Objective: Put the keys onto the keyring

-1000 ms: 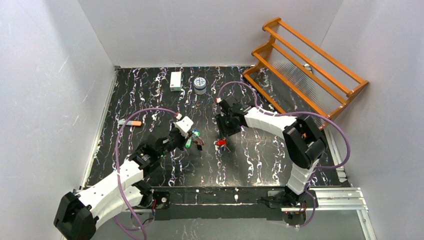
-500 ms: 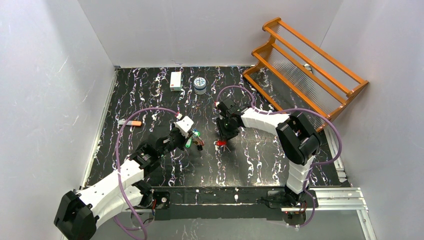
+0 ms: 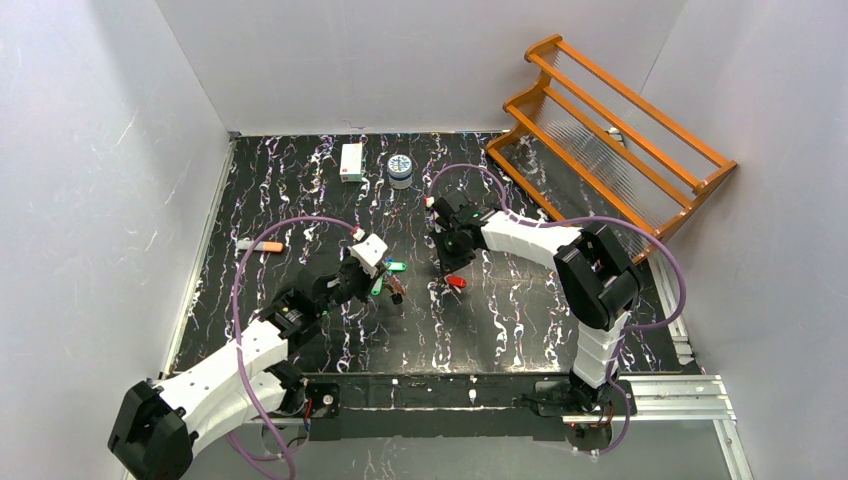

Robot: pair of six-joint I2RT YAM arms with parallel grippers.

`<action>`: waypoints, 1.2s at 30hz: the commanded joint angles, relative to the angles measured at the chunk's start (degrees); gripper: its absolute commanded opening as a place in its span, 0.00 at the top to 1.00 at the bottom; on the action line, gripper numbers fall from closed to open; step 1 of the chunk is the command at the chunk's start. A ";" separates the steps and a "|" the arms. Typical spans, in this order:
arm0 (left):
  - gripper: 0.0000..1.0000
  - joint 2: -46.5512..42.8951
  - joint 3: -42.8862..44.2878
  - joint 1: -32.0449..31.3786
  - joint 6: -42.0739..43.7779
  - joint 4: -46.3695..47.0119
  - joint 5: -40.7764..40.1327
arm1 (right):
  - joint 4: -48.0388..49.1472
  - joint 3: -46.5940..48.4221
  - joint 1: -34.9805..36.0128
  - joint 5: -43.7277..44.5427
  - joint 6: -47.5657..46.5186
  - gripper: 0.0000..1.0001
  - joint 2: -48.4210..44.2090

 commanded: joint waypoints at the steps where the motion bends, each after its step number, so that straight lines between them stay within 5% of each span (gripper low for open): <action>1: 1.00 -0.59 -0.37 -0.34 -0.21 2.06 0.19 | -1.54 2.54 0.27 -0.63 -1.65 0.99 -2.90; 24: 1.00 -0.08 0.51 -0.34 1.22 2.96 4.87 | 5.98 -1.72 -1.45 -8.60 -5.95 0.99 -15.17; 36: 1.00 0.64 0.45 -0.34 2.93 4.66 10.68 | 13.44 -8.45 -1.49 -2.67 -9.65 0.99 -23.96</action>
